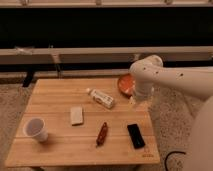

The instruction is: Place the white sponge in the ceramic bowl

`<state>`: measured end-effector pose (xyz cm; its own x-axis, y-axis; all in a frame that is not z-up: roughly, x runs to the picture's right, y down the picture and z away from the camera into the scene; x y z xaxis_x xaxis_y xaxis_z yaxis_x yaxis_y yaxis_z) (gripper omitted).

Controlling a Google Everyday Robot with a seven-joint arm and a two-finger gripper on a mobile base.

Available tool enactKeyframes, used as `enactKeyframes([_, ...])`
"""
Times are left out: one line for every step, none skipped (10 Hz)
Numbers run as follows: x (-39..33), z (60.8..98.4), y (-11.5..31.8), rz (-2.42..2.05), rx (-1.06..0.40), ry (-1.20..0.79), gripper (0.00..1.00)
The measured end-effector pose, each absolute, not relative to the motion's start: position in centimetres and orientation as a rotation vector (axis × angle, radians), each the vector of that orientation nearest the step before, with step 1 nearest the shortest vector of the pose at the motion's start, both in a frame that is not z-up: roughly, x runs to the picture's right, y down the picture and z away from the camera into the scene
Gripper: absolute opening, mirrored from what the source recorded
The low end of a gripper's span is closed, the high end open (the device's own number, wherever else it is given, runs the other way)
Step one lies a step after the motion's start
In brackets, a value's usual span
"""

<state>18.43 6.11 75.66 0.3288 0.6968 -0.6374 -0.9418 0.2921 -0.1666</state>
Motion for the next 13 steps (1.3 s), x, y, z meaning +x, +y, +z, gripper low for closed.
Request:
enactKeyframes([18.8, 76.5, 3.1, 1.140, -0.579, 0.508, 0.65])
enactKeyframes([18.6, 76.9, 1.3, 1.128, -0.578, 0.514, 0.65])
enactKeyframes([17.6, 77.6, -0.6, 1.104, -0.579, 0.519, 0.65])
enactKeyframes([15.7, 78.6, -2.5, 1.073, -0.580, 0.524, 0.65])
enactKeyframes([14.1, 79.2, -3.6, 1.048, -0.582, 0.525, 0.65])
enactKeyframes([12.3, 79.8, -4.5, 1.017, -0.586, 0.525, 0.65])
enactKeyframes([9.5, 80.8, -5.5, 0.968, -0.595, 0.518, 0.65])
enactKeyframes([6.8, 81.7, -6.2, 0.916, -0.601, 0.513, 0.65])
enactKeyframes([5.0, 82.4, -6.5, 0.880, -0.607, 0.508, 0.65])
enactKeyframes([3.2, 82.9, -6.6, 0.847, -0.613, 0.504, 0.65])
enactKeyframes([-0.1, 83.9, -6.6, 0.785, -0.625, 0.495, 0.65])
enactKeyframes([-3.5, 84.9, -5.8, 0.723, -0.639, 0.486, 0.65])
enactKeyframes([-5.1, 85.3, -5.2, 0.696, -0.646, 0.483, 0.65])
